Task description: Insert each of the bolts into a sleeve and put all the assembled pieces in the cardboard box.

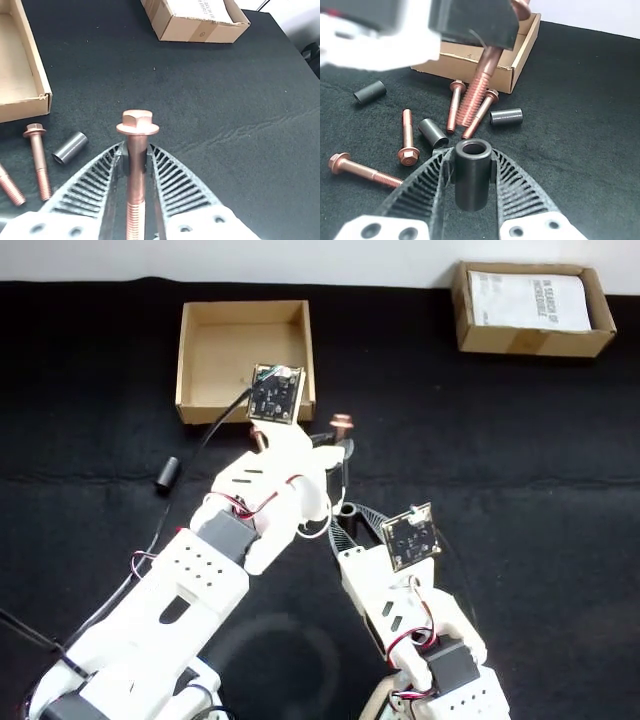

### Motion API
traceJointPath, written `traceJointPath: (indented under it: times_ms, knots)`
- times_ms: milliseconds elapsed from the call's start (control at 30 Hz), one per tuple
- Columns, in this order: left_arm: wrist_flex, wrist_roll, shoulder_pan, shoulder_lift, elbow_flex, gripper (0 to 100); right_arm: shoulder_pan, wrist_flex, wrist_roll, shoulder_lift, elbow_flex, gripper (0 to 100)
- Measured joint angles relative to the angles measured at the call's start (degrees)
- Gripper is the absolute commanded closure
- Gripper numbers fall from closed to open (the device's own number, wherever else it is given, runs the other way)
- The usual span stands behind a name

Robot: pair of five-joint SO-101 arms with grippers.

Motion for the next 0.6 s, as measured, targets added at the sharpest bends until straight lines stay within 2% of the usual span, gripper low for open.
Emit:
traceJointPath:
  times_ms: [300,433,533,600]
  knots:
    - [-5.7,0.0,1.3,-3.7,2.1,99,1.0,0.0,-1.3,0.0,0.0,99.2]
    - [-8.7,0.0,1.6,-11.1,6.7,99,3.0,0.0,-6.4,0.0,0.0,99.2]
    - [-9.1,-0.4,1.6,-18.5,11.9,99,3.5,0.0,-7.2,0.0,0.0,99.2]
    - [-9.1,-3.3,1.5,-24.3,16.1,99,3.7,0.0,-7.3,0.0,0.0,99.2]
